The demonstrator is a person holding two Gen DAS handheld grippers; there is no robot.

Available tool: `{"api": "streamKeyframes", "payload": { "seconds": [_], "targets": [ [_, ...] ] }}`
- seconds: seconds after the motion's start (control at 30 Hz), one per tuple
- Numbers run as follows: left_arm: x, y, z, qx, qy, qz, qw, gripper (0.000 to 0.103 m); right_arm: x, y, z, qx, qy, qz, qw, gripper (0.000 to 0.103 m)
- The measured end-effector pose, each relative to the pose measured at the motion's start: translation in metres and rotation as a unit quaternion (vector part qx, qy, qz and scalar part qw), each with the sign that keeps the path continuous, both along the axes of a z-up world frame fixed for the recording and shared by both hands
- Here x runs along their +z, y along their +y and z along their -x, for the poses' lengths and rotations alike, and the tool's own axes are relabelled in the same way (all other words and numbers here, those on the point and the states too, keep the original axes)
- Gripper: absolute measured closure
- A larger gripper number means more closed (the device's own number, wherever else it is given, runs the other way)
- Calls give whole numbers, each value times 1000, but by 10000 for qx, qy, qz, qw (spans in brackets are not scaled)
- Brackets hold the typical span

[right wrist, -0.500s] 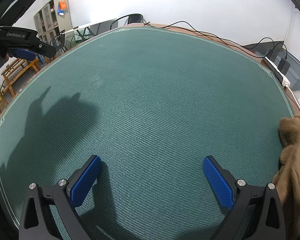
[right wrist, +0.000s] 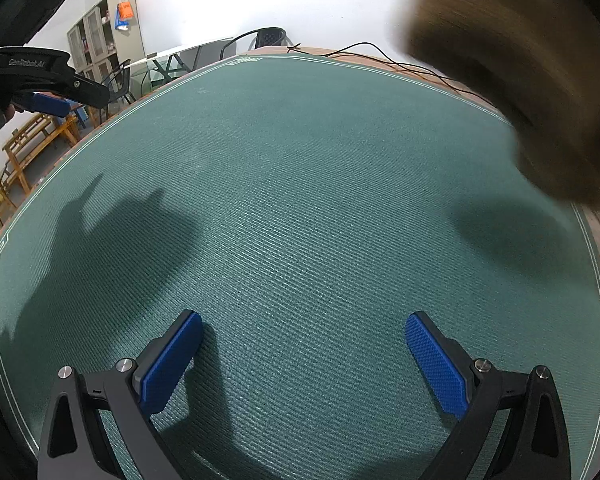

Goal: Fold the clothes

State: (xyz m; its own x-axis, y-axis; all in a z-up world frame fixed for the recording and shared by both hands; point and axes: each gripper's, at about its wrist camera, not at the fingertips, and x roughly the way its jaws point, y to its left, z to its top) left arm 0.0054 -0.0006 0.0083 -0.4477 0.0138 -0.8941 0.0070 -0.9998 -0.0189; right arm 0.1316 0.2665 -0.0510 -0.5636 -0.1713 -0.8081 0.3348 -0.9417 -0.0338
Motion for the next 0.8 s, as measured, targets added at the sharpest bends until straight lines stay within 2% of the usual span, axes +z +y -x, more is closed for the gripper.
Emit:
{"api": "streamKeyframes", "payload": {
  "seconds": [0.33,0.8],
  "targets": [
    [5,11,1,-106,47,-44,9999,1,1,-1,0,0,5,-11,10000,0],
    [8,48,12,-596,-4,25,9982,1,2,0,-2,0,5,-7,10000,0]
  ]
}}
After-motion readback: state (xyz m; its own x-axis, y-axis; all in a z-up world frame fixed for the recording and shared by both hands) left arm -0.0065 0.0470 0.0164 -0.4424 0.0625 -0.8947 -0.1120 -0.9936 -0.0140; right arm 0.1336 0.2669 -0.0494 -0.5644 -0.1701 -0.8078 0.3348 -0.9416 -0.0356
